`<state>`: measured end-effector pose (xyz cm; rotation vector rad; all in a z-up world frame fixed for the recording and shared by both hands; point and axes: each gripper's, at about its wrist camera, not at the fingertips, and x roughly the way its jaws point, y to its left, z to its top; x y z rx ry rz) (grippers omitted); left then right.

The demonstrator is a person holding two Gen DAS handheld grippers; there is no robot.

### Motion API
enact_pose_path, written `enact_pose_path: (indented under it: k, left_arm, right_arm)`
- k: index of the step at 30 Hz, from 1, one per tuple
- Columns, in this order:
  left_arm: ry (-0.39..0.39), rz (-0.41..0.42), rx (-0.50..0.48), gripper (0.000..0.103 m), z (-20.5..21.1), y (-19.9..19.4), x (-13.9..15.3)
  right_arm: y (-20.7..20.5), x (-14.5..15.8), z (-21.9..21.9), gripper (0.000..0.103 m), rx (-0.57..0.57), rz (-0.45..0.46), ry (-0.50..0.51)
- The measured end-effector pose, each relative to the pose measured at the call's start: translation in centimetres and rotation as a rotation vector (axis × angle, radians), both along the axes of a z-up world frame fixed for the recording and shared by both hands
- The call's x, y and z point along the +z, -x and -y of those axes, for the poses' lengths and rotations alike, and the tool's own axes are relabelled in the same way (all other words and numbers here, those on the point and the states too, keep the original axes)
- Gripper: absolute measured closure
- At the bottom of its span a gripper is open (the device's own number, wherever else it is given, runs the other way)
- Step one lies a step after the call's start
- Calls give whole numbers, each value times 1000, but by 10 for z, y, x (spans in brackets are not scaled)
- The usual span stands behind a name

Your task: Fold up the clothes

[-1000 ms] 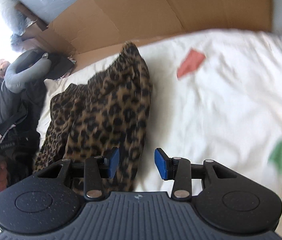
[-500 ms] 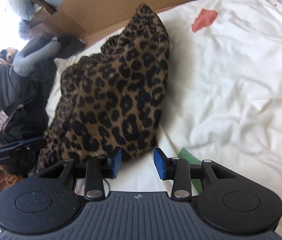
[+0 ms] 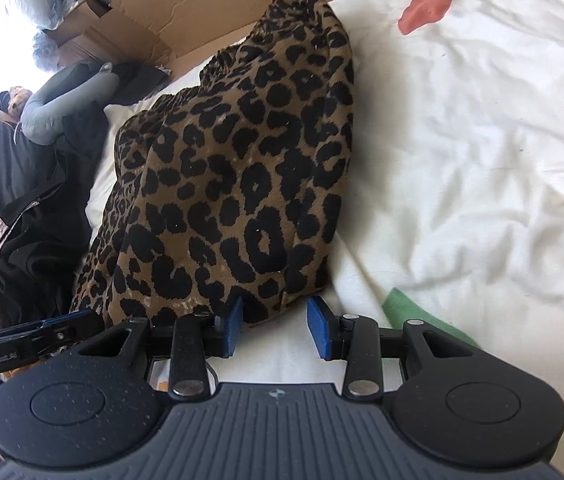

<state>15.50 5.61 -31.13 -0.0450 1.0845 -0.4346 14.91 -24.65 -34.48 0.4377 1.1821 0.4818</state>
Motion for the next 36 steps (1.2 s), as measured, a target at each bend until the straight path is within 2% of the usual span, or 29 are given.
enact_pose_path:
  k: [6,7,8,10,11,18,25,31,36]
  left_arm:
    - [34,-17,3,69,-3,6,-1]
    - [34,-21,5,69,-5,6,-1]
    - [35,-25,7,69,-6,6,-1]
    - [33,-28,13,69,-10,6,0]
    - [32,-29,16,69,-12,7,0]
    - [51,-40,-4,69,-13,10,0]
    - [82,-63,-45,69,-4,16,-3]
    - [63,-101,-89,69,10,18,-21]
    - [49,-112,-54,68,9,9,-36]
  right_arm:
    - [-5,-8,-11,62,14,0,-15]
    - [-6,-9,-12,69,18,1,-17]
    - [-7,-9,-12,82,21,3,-19]
    - [-7,-10,-11,96,27,6,-25]
    - [-7,-9,-10,98,29,9,-29]
    - [0,14,11,102,27,20,-44]
    - [7,42,45,102,-3,14,-9]
    - [8,58,67,102,-20,19,27]
    - [11,69,81,103,-31,28,50]
